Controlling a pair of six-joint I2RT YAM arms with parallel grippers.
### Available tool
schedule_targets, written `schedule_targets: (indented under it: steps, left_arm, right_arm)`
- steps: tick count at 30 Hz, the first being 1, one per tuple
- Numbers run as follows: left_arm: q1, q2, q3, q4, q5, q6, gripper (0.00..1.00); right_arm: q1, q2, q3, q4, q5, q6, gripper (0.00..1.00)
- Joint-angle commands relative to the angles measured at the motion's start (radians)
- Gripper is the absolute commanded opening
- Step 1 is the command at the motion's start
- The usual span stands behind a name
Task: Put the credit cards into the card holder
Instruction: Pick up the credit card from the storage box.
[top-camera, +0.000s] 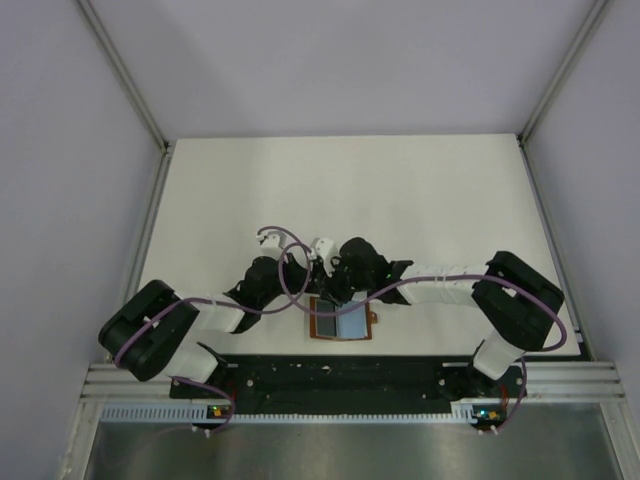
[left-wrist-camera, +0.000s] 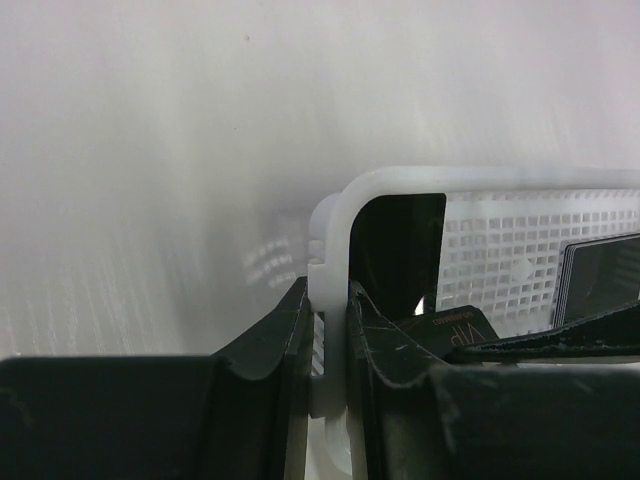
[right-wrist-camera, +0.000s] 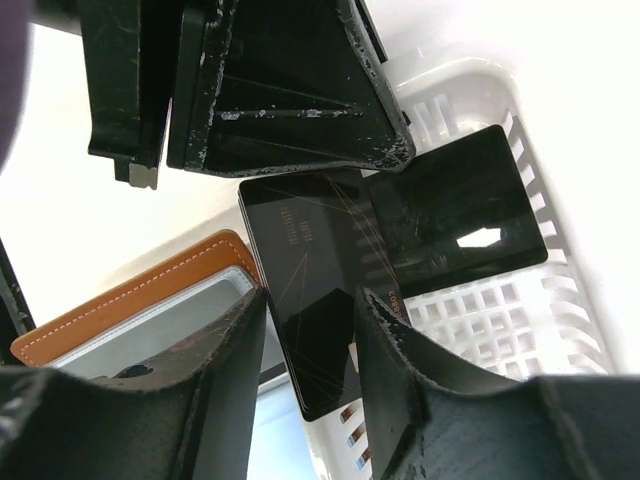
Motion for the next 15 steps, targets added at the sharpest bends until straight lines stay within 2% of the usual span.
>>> schedule_targets:
  steps: [1,8,15]
  left_arm:
    - [-0.001,0.003,0.025,0.094,0.01,-0.022,0.0]
    - [0.0,0.002,0.022,0.096,0.01,-0.023,0.0]
    - [0.0,0.0,0.031,0.063,-0.007,-0.02,0.0]
  right_arm:
    - [0.017,0.016,0.041,-0.004,0.059,-0.015,0.38]
    - [0.017,0.012,0.037,0.01,0.076,0.031,0.25]
    - [0.014,-0.008,0.039,0.036,0.037,0.092,0.19]
